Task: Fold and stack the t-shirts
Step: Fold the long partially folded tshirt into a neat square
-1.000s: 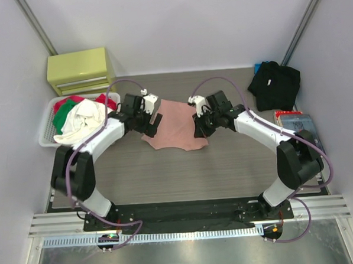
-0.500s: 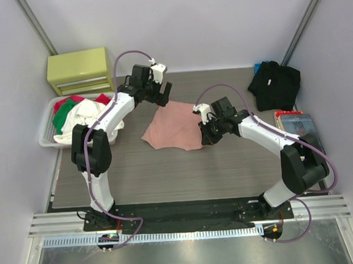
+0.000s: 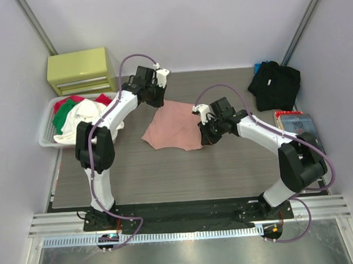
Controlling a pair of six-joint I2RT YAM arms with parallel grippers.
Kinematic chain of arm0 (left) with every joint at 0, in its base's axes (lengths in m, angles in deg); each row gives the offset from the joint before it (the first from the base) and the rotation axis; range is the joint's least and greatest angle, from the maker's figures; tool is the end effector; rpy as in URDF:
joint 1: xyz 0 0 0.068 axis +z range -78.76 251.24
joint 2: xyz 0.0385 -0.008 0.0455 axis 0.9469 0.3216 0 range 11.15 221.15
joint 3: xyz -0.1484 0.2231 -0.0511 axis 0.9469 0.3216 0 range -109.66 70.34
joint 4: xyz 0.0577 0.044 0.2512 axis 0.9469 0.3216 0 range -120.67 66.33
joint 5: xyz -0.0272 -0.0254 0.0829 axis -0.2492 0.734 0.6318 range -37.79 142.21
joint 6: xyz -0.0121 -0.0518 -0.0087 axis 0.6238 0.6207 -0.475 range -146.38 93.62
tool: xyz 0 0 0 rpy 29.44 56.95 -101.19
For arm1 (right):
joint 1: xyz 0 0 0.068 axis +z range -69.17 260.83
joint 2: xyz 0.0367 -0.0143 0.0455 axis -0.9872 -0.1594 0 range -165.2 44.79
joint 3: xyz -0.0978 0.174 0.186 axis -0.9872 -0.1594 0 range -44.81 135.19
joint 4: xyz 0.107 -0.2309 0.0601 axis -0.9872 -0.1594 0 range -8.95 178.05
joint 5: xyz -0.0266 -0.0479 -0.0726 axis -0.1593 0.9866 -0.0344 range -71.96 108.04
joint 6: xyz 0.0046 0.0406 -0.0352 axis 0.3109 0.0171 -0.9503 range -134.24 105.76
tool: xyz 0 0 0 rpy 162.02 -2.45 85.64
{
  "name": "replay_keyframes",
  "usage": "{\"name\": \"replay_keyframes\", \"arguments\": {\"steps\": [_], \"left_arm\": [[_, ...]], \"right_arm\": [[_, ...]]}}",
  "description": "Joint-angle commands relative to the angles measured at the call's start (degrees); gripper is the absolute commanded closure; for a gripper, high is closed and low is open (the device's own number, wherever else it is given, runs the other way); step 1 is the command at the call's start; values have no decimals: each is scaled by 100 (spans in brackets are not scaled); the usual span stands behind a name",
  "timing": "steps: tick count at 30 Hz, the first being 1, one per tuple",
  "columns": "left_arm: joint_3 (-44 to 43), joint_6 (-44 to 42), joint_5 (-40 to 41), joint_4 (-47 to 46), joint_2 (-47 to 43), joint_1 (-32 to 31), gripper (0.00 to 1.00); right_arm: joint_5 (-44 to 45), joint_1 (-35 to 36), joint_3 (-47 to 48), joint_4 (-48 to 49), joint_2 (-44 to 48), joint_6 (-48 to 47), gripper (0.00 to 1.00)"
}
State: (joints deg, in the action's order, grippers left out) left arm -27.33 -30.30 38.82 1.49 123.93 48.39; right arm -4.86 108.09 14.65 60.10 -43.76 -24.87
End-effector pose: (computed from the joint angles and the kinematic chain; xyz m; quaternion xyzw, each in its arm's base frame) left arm 0.4096 -0.1816 0.2713 0.2554 0.8900 -0.1666 0.3390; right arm 0.2734 0.1565 0.2211 -0.3585 0.8706 0.2285 0.2476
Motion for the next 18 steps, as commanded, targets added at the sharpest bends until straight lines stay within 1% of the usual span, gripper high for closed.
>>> {"name": "replay_keyframes", "arguments": {"steps": [1, 7, 12, 18], "left_arm": [[-945, -170, -121, 536, 605, -18, 100], [-2131, -161, 12, 738, 1484, -26, 100], [-2133, -38, 38, 703, 1835, -18, 100], [-2213, -82, -50, 783, 2073, 26, 100]], "right_arm": [[39, 7, 188, 193, -285, -79, 99], [83, 7, 364, 237, -654, -79, 99], [75, 7, 443, 290, -733, -9, 99], [347, 7, 829, 316, -909, -70, 99]]}}
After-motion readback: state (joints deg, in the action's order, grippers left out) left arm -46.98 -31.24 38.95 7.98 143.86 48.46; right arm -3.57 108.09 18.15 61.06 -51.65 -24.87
